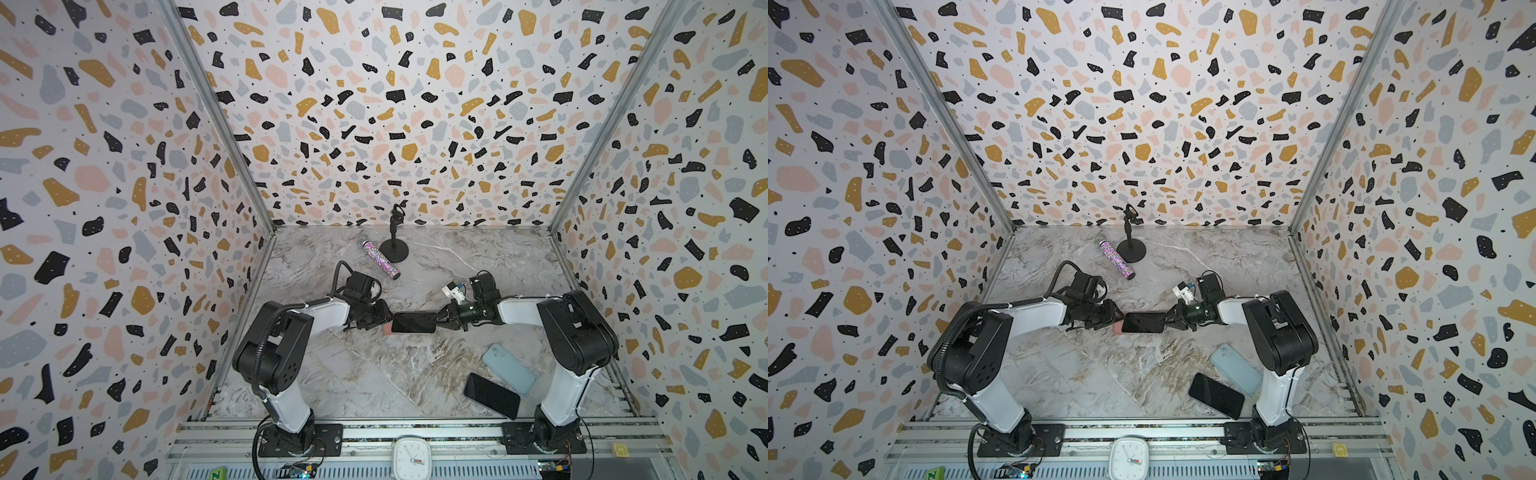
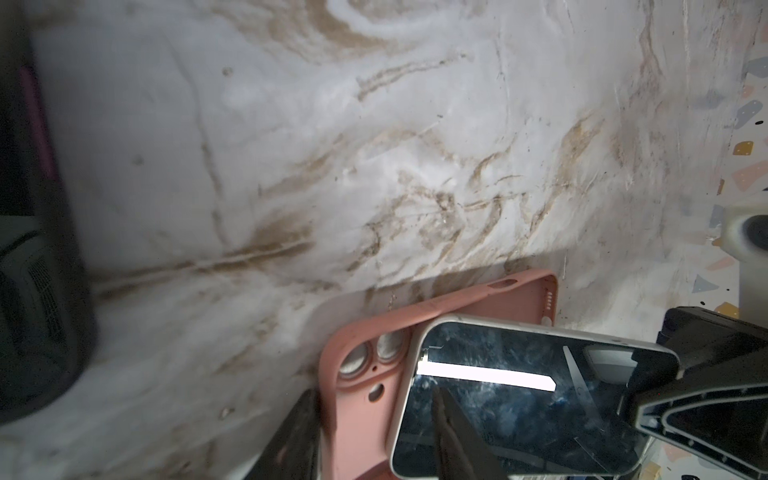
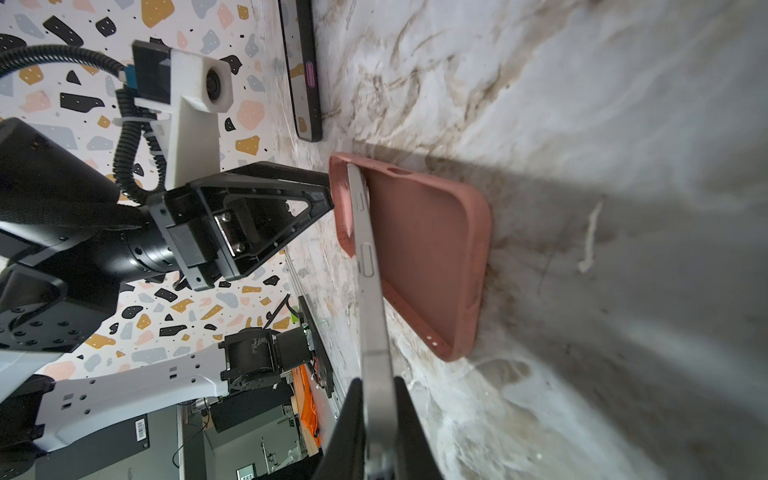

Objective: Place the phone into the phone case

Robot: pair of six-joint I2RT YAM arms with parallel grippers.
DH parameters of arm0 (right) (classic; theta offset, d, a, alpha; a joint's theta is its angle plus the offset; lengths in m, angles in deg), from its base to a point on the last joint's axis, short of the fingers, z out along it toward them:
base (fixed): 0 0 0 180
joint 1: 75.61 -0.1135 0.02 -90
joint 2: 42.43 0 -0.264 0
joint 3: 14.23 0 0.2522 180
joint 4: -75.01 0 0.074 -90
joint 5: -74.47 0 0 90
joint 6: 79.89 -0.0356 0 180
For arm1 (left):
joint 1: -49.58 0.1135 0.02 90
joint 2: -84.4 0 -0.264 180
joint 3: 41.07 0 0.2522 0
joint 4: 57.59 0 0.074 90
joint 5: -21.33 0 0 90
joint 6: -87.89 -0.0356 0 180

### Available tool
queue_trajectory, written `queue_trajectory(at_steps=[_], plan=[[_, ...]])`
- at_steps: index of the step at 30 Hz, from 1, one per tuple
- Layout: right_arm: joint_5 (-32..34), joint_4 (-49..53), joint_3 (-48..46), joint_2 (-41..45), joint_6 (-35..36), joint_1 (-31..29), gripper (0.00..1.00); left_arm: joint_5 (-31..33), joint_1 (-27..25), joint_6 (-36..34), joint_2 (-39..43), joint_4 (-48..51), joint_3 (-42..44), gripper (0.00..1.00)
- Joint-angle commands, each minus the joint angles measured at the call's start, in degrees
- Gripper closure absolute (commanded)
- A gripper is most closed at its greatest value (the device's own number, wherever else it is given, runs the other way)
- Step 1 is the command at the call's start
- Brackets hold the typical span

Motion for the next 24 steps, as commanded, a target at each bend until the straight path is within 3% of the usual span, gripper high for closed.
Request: queue_trajectory(at_steps=[1,6,24], plan=[[4.6,7.5,-0.6,-3.8,1.0,-3.0,1.00,-2.9,-1.7,0.8,-1.7,-4.0,0.2,0.57],[3.7,8.8,0.0,-3.8,2.9,-3.1,1.00,-2.9,-1.8,0.4,-2.5,-3.7,-0.8,0.58],[10.5,17.1,3.8,0.3,8.6,-3.5,1.00,-4.0,-0.8,0.4,-3.3,-3.7,-2.1,0.58]])
